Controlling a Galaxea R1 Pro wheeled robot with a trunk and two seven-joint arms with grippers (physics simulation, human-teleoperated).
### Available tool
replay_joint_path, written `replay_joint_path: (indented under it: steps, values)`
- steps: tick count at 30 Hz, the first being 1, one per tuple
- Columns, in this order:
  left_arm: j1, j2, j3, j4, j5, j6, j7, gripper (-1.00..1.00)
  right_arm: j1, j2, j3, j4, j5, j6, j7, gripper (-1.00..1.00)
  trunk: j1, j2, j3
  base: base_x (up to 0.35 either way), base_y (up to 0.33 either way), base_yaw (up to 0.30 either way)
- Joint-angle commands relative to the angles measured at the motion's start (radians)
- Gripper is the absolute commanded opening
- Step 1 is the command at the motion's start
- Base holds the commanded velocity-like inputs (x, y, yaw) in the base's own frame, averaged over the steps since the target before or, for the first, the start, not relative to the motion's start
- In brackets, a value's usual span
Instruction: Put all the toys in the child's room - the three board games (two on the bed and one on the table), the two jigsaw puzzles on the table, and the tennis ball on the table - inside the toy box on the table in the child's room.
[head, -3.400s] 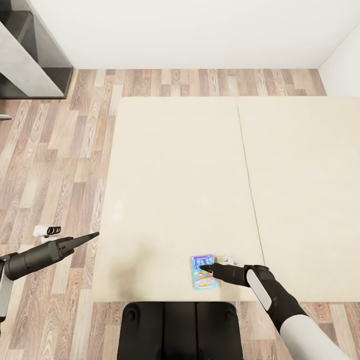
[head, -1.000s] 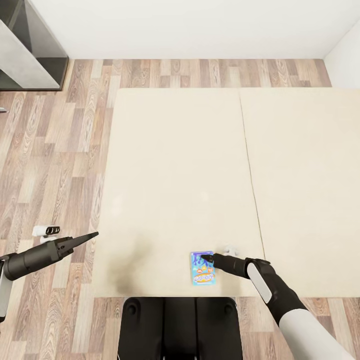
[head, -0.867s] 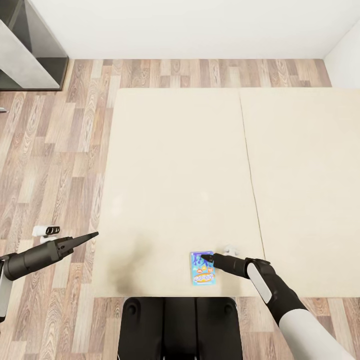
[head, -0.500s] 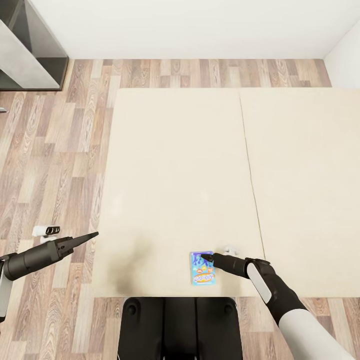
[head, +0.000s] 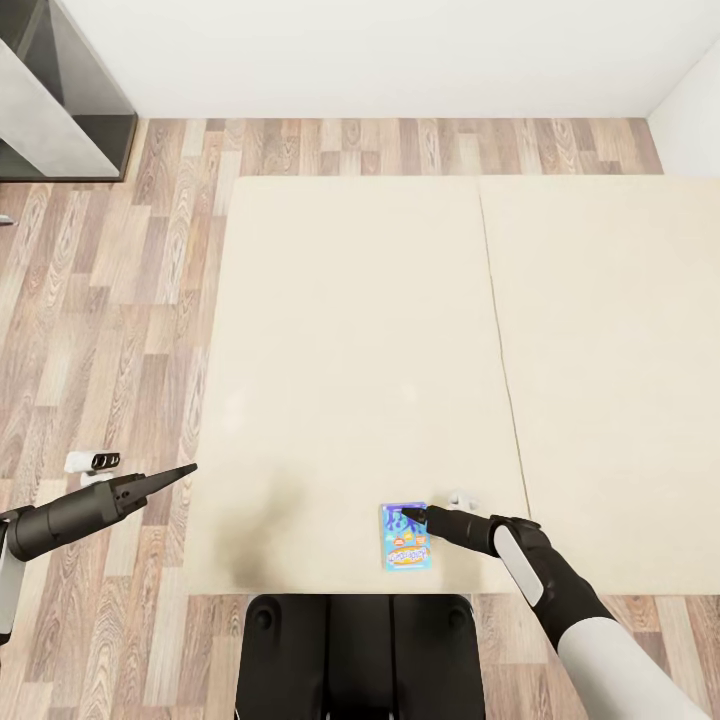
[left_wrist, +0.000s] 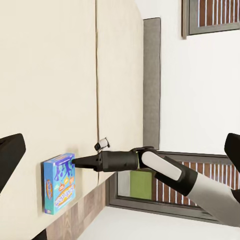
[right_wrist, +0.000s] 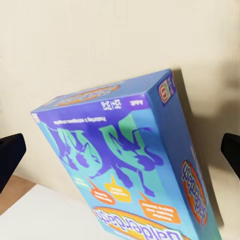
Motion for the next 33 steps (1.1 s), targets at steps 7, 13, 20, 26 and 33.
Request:
replay_joint_path:
  steps: [7,13,20,26,33]
  values:
    - [0.000,0.000,0.000,0.000,-0.001,0.011,-0.004,1.00,-0.001,0.000,0.002,0.002,-0.001,0.002,-0.001,1.00,0.001,-0.001,-0.001,0.000,0.000,0.000]
    - [0.000,0.001,0.000,0.000,-0.001,0.011,-0.004,1.00,-0.002,-0.001,0.002,0.002,0.000,0.002,0.003,1.00,0.001,-0.001,-0.001,0.000,0.000,0.000]
    - [0.000,0.002,0.000,0.000,-0.002,0.011,-0.004,1.00,-0.002,-0.001,0.002,0.003,-0.002,0.005,0.004,1.00,0.001,-0.001,-0.001,0.000,0.000,0.000]
    - [-0.001,0.002,0.000,0.000,-0.002,0.011,-0.004,1.00,-0.003,0.002,0.002,0.006,-0.001,0.023,0.004,1.00,0.001,-0.001,-0.001,0.000,0.000,0.000]
    - [-0.001,0.002,0.000,0.000,-0.002,0.011,-0.004,1.00,-0.003,0.002,0.002,0.007,0.000,0.029,0.005,1.00,0.001,-0.001,-0.001,0.000,0.000,0.000]
